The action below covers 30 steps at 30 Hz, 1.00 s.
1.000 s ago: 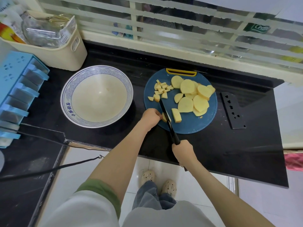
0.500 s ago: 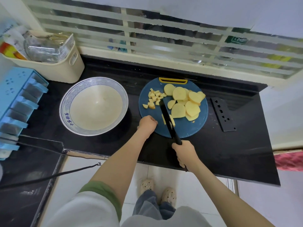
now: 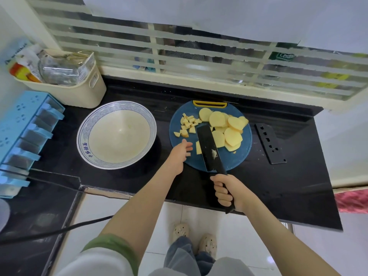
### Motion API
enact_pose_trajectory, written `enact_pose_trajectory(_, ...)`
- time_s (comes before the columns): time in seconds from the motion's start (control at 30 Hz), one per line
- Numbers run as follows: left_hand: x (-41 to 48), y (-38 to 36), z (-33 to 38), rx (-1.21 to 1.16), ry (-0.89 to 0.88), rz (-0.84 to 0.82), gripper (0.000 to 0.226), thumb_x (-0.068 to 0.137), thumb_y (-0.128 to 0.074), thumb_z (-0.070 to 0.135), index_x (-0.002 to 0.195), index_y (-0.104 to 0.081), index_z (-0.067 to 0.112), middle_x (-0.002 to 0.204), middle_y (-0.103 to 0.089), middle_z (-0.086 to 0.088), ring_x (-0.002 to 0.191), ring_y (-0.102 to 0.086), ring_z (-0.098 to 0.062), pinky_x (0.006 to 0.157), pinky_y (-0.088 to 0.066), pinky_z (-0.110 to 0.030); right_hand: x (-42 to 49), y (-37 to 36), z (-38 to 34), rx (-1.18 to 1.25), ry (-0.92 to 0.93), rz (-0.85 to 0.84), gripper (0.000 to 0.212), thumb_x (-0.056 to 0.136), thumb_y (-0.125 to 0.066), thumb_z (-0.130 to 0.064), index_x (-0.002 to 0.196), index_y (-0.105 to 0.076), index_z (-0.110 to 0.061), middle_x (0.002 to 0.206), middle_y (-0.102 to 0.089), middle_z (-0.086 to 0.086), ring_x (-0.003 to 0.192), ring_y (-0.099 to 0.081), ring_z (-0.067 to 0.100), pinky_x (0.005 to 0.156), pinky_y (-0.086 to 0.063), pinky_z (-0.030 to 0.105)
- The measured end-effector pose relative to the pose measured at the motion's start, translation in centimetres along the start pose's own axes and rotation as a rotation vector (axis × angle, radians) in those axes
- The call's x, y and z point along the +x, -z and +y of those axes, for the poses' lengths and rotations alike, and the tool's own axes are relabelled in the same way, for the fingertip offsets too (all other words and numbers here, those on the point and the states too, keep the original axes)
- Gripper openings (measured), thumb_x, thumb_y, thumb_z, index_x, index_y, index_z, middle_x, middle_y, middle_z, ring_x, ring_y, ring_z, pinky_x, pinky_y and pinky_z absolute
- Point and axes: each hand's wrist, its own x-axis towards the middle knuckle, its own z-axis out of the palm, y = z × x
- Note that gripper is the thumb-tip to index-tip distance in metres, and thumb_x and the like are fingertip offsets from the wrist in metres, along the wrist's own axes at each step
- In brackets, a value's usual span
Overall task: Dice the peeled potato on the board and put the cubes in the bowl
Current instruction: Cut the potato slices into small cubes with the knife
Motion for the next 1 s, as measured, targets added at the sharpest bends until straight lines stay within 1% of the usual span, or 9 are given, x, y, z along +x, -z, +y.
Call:
enact_pose_trajectory(0.13, 0.2, -0.8, 0.0, -0.326, 0.097, -0.168, 0.056, 0.104, -0.022, 0.044, 0.133, -0.05, 0.005, 0.128, -0.058, -0.009, 0.123, -0.05, -0.021, 0.104, -0.034, -0.031, 0.5, 0.7, 0.5, 0.068, -0.048, -0.094, 0.04, 0.091, -0.056, -0.021, 0.056, -0.038, -0.015, 0.047, -0.03, -0.001, 0.033, -0.026, 0.011, 0.037, -0.017, 0.021)
enact_pose_trajectory(0.23, 0.6, -0.5, -0.6, -0.549, 0.148, -0.316, 0.054, 0.102, -0.027, 0.047, 0.122, -0.057, 0.006, 0.114, -0.064, -0.011, 0.108, -0.057, -0.023, 0.098, -0.042, -0.037, 0.8, 0.7, 0.7, 0.129, -0.055, -0.133, 0.039, 0.086, -0.058, -0.022, 0.054, -0.037, -0.015, 0.044, -0.029, -0.002, 0.029, -0.026, 0.01, 0.034, -0.017, 0.02)
enact_pose_trajectory(0.33, 0.6, -0.3, -1.0, -0.512, 0.123, -0.348, 0.03, 0.102, -0.04, 0.032, 0.106, -0.061, 0.011, 0.098, -0.064, -0.007, 0.092, -0.06, -0.019, 0.082, -0.049, -0.033, 1.0, 0.7, 0.7, 0.155, -0.043, -0.157, 0.039, 0.085, -0.059, -0.023, 0.054, -0.037, -0.015, 0.043, -0.029, -0.002, 0.029, -0.026, 0.009, 0.035, -0.016, 0.02)
enact_pose_trajectory(0.47, 0.8, -0.3, -1.0, -0.499, 0.097, -0.363, 0.021, 0.101, -0.043, 0.022, 0.104, -0.061, 0.011, 0.096, -0.065, -0.007, 0.089, -0.061, -0.018, 0.079, -0.052, -0.032, 1.2, 1.4, 0.5, 0.165, -0.046, -0.177, 0.039, 0.085, -0.059, -0.022, 0.054, -0.037, -0.015, 0.043, -0.03, -0.002, 0.028, -0.026, 0.009, 0.038, -0.012, 0.021)
enact_pose_trajectory(0.63, 0.9, -0.6, -0.5, -0.549, 0.139, -0.396, 0.035, 0.103, -0.035, 0.034, 0.106, -0.059, 0.009, 0.093, -0.066, -0.008, 0.089, -0.063, -0.02, 0.078, -0.052, -0.036, 2.0, 2.0, 0.3, 0.222, -0.039, -0.241, 0.039, 0.086, -0.061, -0.023, 0.057, -0.037, -0.014, 0.043, -0.03, -0.003, 0.028, -0.027, 0.009, 0.038, -0.012, 0.02)
enact_pose_trajectory(0.7, 0.9, -0.8, -0.2, -0.56, 0.157, -0.392, 0.044, 0.102, -0.031, 0.041, 0.109, -0.059, 0.008, 0.095, -0.065, -0.008, 0.091, -0.063, -0.021, 0.08, -0.051, -0.038, 2.3, 2.1, 0.4, 0.256, -0.022, -0.287, 0.042, 0.08, -0.072, -0.023, 0.058, -0.038, -0.013, 0.042, -0.031, -0.003, 0.028, -0.029, 0.009, 0.035, -0.015, 0.019)
enact_pose_trajectory(0.77, 1.0, -1.1, 0.0, -0.568, 0.173, -0.38, 0.051, 0.102, -0.028, 0.046, 0.119, -0.057, 0.007, 0.105, -0.065, -0.011, 0.099, -0.062, -0.024, 0.089, -0.049, -0.042, 2.5, 2.1, 0.4, 0.274, -0.009, -0.334, 0.048, 0.069, -0.085, -0.024, 0.058, -0.039, -0.013, 0.042, -0.032, -0.003, 0.028, -0.03, 0.009, 0.034, -0.017, 0.019)
enact_pose_trajectory(0.83, 1.0, -1.3, 0.2, -0.574, 0.194, -0.372, 0.058, 0.101, -0.026, 0.049, 0.129, -0.053, 0.007, 0.115, -0.063, -0.013, 0.108, -0.058, -0.027, 0.096, -0.045, -0.045, 2.6, 2.0, 0.3, 0.276, -0.005, -0.362, 0.05, 0.064, -0.089, -0.025, 0.058, -0.04, -0.013, 0.042, -0.033, -0.003, 0.028, -0.031, 0.009, 0.034, -0.017, 0.019)
enact_pose_trajectory(1.0, 1.1, -1.4, 0.4, -0.643, 0.243, -0.354, 0.063, 0.098, -0.031, 0.055, 0.129, -0.054, 0.004, 0.109, -0.066, -0.015, 0.103, -0.061, -0.028, 0.087, -0.05, -0.044, 2.8, 1.7, 0.2, 0.283, -0.007, -0.381, 0.05, 0.065, -0.089, -0.025, 0.058, -0.041, -0.012, 0.041, -0.033, -0.002, 0.027, -0.031, 0.01, 0.032, -0.02, 0.018)
